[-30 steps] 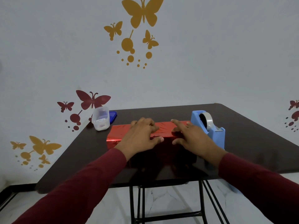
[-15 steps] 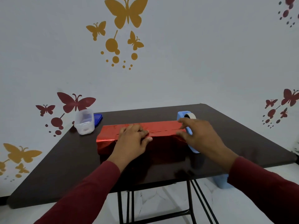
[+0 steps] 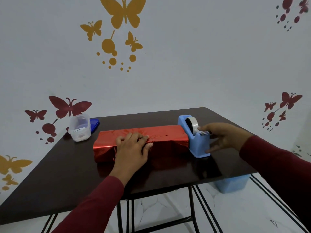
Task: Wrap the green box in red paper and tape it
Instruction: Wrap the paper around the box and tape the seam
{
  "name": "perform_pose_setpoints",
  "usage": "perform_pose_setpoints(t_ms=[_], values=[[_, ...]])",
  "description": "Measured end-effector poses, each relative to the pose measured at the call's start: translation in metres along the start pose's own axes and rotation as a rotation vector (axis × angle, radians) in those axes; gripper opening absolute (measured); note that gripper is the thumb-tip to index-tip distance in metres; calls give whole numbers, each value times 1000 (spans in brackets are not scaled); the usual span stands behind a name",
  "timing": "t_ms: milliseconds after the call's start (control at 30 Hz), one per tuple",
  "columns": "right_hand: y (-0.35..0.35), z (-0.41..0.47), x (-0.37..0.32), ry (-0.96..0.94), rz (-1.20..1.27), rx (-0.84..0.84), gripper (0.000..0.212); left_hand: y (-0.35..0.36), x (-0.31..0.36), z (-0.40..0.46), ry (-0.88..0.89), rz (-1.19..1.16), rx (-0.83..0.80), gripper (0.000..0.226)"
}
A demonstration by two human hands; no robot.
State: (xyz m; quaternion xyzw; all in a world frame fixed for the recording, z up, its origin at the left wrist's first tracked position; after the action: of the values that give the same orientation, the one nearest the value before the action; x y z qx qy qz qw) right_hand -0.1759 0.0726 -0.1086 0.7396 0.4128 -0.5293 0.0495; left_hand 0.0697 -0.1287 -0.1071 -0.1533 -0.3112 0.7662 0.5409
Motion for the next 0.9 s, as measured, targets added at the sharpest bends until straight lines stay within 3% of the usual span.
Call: perform_pose_setpoints(t_ms=[100,267,433,633,900], values=[[2,0,-5,36,11,-38,38,2,-1,2,-8,23,-19,41],[6,0,-14,35,106,-48,12,4,-1,3,-29,45,-21,42],[4,-3,-25,-57,272,-62,11,7,-4,2,-45,41,-25,42],[-2,-6,1,-231,483,82,15,9,-5,1,-56,37,-21,43],[1,-23,24,-315,524,126,12,9,-3,1,-66,20,-21,44]])
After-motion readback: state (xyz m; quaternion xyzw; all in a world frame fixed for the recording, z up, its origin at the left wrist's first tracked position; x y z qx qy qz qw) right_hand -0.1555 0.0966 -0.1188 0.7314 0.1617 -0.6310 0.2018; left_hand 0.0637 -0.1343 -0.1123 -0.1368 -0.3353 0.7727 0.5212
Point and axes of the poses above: each hand's wrist, its own z-axis towards the middle knuckle, its own y-axis out of the palm, x = y × z, the point moved 8 cm from there along z, towards the middle knuckle, and after that the axes turned 9 degrees about -z, right-handed, at the moved point
